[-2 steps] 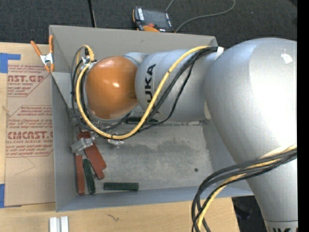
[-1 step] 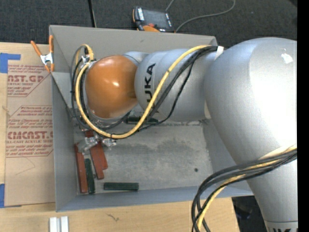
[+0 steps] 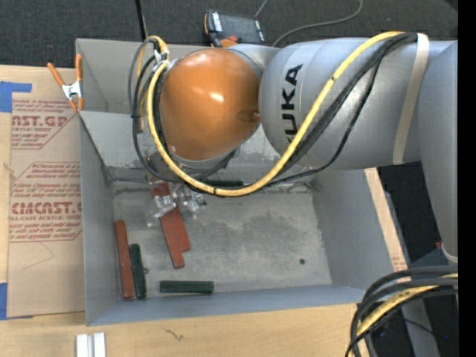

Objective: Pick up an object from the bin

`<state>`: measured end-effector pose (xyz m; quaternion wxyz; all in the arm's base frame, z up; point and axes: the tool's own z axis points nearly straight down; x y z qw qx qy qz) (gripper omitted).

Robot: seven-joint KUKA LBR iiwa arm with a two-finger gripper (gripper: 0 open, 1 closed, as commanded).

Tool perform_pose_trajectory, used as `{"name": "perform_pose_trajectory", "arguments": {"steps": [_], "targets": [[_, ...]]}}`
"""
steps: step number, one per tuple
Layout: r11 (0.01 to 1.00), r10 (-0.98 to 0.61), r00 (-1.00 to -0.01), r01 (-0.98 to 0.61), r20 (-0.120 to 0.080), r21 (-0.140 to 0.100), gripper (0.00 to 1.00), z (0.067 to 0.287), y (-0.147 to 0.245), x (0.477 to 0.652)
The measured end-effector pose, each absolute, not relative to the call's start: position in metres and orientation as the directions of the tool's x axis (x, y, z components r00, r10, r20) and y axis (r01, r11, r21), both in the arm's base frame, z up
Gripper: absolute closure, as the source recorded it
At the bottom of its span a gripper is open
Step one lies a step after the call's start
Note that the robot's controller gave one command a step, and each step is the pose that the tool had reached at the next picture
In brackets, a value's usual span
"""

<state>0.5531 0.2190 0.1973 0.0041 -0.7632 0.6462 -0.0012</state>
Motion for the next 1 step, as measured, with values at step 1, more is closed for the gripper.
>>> {"name": "perform_pose_trajectory", "arguments": {"steps": [1], "targets": [[-0.320, -0.947, 0.320, -0.947, -0.004, -0.007, 1.00, 0.2660, 0.2365, 0.5828]]}}
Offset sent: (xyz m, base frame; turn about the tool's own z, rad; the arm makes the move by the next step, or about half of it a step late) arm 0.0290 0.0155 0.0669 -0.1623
